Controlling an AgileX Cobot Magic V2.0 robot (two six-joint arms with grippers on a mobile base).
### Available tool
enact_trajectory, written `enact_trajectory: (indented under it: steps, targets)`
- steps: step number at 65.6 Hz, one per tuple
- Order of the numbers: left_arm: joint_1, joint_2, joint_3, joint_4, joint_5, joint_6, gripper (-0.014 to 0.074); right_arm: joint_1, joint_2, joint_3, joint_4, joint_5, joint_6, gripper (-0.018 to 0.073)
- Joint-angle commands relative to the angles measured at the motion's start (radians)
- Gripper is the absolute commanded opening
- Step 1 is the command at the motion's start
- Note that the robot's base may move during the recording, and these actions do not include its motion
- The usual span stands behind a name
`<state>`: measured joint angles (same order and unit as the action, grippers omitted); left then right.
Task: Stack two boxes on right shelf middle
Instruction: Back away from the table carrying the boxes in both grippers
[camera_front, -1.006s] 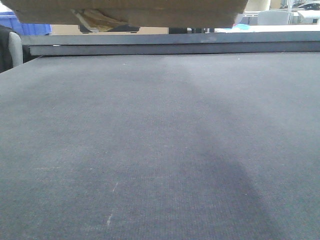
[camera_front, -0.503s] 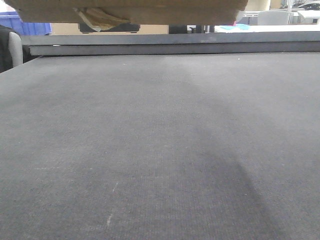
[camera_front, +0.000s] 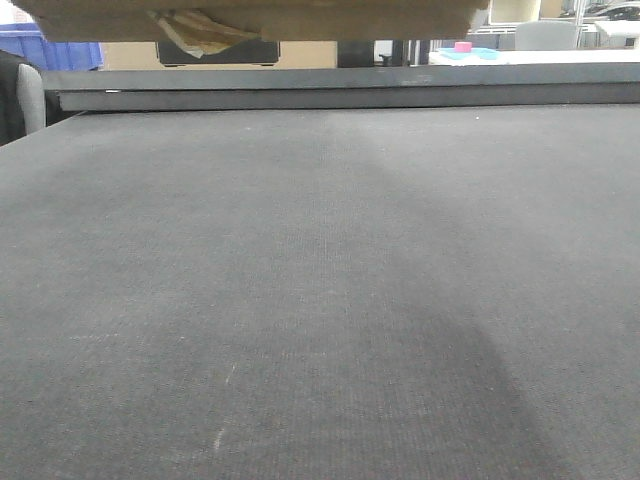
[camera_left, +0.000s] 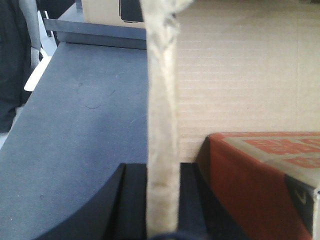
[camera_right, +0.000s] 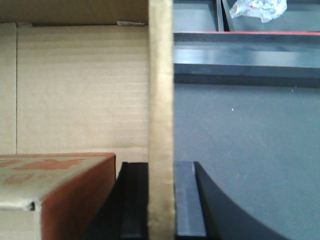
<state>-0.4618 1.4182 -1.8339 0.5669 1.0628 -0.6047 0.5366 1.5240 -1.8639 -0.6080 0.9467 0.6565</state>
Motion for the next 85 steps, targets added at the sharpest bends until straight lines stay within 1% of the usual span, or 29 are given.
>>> enact_trajectory:
  steps: [1,85]
  targets:
    - [-0.002,-0.017,-0.016,0.022,-0.034,-0.013,-0.0111,-0.004,-0.018,-0.012,-0.050,-0.065,-0.002,-0.0153]
    - [-0.002,0.012,-0.016,0.022,-0.036,-0.013,-0.0111,-0.004,-0.018,-0.012,-0.050,-0.065,-0.002,-0.0153]
